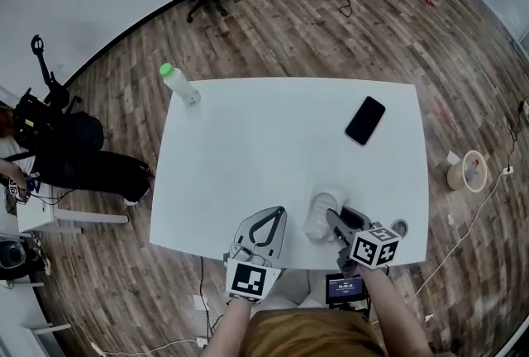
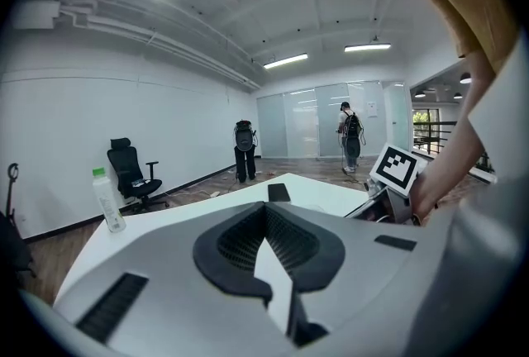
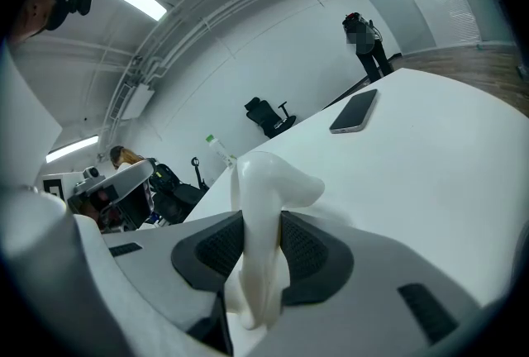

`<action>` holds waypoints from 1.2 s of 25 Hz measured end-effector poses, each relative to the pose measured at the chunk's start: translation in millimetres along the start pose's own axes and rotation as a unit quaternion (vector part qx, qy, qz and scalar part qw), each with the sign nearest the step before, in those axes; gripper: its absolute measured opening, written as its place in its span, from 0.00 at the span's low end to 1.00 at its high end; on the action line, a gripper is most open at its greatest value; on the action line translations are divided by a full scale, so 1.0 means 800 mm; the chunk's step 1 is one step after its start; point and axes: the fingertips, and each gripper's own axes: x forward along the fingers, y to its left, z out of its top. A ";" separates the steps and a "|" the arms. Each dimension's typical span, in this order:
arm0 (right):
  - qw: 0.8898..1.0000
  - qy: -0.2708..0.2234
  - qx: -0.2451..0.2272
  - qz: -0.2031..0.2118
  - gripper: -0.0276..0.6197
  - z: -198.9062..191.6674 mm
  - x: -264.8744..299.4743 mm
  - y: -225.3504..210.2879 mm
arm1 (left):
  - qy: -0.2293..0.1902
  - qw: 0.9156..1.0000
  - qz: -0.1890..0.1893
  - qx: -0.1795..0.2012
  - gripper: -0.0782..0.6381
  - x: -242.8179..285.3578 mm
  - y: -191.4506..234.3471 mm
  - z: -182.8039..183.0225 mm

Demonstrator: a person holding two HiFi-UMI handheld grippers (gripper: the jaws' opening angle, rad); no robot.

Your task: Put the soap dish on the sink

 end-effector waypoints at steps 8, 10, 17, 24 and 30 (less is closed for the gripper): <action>1.000 0.002 0.028 -0.001 0.25 0.000 0.007 -0.009 | 0.013 0.999 -0.028 0.015 0.12 0.009 -0.005 -0.004; 0.999 0.003 0.035 -0.001 0.25 -0.001 0.006 -0.012 | 0.004 0.997 -0.067 0.030 0.12 0.011 -0.023 0.000; 0.999 0.003 0.046 -0.004 0.25 -0.004 0.011 -0.016 | 0.051 0.984 -0.156 0.073 0.12 0.024 -0.067 -0.029; 0.999 -0.003 0.051 -0.003 0.25 -0.002 0.010 -0.025 | 0.094 0.960 -0.221 0.140 0.12 0.032 -0.108 -0.059; 0.999 -0.002 0.052 -0.002 0.25 0.000 0.014 -0.024 | 0.137 0.943 -0.252 0.171 0.12 0.035 -0.117 -0.089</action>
